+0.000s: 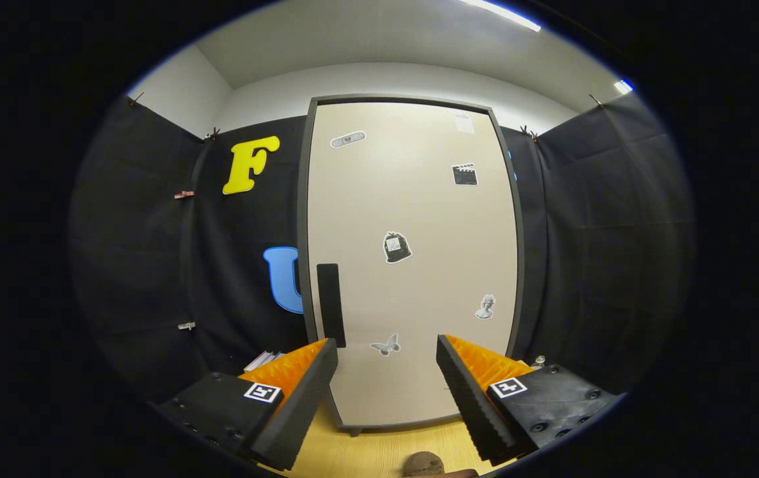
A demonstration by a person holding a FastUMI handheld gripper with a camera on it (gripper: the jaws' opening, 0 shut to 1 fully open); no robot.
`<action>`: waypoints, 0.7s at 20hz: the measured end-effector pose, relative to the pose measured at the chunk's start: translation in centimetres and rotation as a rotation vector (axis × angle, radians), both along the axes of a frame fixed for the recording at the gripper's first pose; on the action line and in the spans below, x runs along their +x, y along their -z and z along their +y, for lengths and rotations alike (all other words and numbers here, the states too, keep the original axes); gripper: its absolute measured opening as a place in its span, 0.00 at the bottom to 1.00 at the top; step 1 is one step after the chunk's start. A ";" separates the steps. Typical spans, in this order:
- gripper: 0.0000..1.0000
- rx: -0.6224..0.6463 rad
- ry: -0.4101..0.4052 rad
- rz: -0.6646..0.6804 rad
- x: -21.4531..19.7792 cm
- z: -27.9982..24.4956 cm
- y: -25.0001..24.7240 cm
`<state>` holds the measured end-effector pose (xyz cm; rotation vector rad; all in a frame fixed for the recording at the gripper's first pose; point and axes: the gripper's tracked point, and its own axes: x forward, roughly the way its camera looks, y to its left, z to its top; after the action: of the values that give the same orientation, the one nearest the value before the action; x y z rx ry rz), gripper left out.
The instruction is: Open the shoe cabinet door, grab the shoes and put them into the shoe cabinet, then close the shoe cabinet door.
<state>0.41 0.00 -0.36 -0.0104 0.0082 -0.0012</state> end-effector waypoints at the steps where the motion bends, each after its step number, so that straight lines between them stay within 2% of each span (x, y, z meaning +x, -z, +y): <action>1: 0.98 0.003 0.002 0.001 0.1 -0.1 0.1; 9: 0.98 0.011 -0.026 0.018 1.2 1.5 0.7; 14: 0.98 0.004 -0.043 0.033 3.3 3.1 1.6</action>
<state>3.67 3.07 -1.92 -0.0065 0.0407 0.0420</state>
